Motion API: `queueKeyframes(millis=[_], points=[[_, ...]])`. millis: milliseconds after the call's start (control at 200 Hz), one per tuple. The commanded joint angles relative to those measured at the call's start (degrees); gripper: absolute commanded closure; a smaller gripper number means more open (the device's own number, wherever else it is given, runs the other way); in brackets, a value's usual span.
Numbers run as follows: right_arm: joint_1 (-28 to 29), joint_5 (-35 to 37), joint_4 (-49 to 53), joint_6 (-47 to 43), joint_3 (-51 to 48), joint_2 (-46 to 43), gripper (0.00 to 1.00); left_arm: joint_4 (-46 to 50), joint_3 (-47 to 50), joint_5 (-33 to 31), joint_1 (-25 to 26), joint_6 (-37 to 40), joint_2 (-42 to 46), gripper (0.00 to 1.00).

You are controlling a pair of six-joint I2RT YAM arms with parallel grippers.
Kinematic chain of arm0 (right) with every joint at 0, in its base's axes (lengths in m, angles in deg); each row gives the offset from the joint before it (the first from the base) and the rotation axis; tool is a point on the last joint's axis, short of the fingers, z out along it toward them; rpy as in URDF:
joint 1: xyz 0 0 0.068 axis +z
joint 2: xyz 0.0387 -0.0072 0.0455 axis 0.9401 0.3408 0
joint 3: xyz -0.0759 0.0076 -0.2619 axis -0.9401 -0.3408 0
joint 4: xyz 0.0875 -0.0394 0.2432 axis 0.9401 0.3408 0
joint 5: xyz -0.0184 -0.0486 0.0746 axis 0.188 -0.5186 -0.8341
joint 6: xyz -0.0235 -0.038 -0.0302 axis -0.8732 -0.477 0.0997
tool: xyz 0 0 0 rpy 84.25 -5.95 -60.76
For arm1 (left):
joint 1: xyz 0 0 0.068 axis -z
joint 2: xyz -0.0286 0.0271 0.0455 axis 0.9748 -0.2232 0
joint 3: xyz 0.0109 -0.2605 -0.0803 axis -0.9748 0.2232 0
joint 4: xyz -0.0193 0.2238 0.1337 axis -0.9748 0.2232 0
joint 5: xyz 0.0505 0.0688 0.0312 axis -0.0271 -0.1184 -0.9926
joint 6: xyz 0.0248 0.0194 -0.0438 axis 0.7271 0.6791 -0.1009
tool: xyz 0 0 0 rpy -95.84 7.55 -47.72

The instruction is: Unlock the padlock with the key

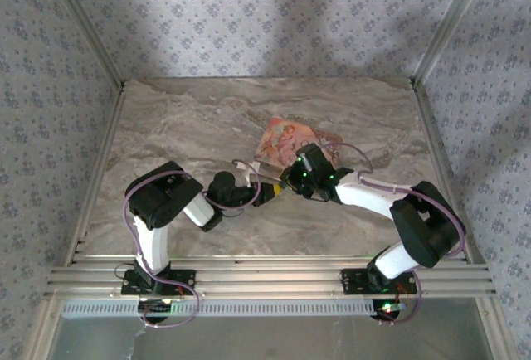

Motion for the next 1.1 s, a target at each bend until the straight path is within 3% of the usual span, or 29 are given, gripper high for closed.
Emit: queueKeyframes(millis=[0,180,350,660,964,1094], points=[[-0.01,-1.55,-1.40,2.35,1.59,-0.20,1.00,1.26,-0.31,-0.23,0.72,4.54,0.77,1.00],[-0.34,-2.34,-1.07,2.40,1.97,-0.22,1.00,8.08,-0.58,-3.67,3.26,15.06,4.22,1.00],[-0.98,-4.19,-1.35,2.57,2.15,-0.24,1.00,21.26,-1.85,-14.57,8.63,33.26,8.51,1.00],[-1.27,-5.98,0.70,1.85,2.57,-0.15,1.00,30.23,-3.38,-29.53,16.49,53.97,11.83,1.00],[-0.27,-6.38,3.56,-0.20,3.77,1.08,1.00,37.64,-6.09,-40.50,22.12,65.24,13.07,1.00],[0.18,-6.09,3.56,-0.20,3.20,1.43,1.00,39.97,-6.87,-43.08,22.13,65.14,14.03,1.00]])
